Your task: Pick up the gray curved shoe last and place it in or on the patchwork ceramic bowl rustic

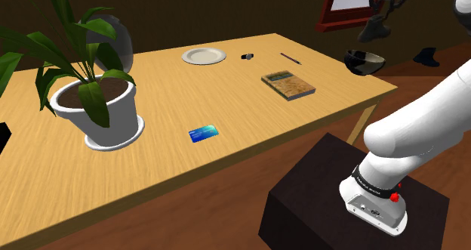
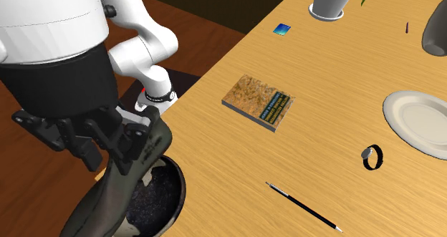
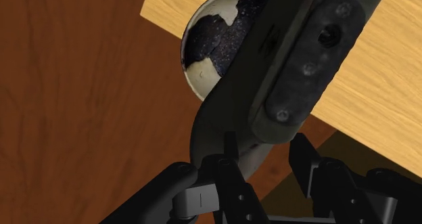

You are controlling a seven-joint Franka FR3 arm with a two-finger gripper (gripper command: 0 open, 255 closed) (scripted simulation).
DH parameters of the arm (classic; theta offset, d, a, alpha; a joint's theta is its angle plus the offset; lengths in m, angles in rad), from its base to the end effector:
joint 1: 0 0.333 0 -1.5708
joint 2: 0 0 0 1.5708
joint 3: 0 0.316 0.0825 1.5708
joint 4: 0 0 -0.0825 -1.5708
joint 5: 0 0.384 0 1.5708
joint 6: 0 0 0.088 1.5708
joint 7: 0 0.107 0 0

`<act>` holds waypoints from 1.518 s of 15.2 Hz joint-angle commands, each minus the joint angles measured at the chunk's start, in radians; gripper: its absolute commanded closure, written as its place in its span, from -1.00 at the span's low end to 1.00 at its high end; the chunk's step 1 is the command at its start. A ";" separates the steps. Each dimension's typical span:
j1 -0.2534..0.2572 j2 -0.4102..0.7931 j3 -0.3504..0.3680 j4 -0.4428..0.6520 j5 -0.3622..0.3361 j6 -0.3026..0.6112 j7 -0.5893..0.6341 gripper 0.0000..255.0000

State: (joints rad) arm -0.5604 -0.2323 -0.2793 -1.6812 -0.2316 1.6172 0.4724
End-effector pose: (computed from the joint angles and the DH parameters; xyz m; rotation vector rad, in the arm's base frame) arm 0.2927 -0.3909 0.6936 2.3261 -1.8012 0.1857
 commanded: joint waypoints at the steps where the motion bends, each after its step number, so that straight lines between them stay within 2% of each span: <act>1: 0.000 -0.012 0.001 -0.037 -0.003 0.026 0.007 1.00; 12: -0.005 -0.054 -0.002 -0.234 -0.021 0.179 0.040 1.00; 20: -0.005 -0.054 -0.002 -0.234 -0.021 0.179 0.040 1.00; 21: -0.005 -0.054 -0.002 -0.234 -0.021 0.179 0.040 -1.00; 23: -0.005 -0.054 -0.003 -0.234 -0.021 0.179 0.040 -1.00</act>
State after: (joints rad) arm -0.5656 -0.2866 -0.2819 -1.9156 -0.2522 1.7960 0.5123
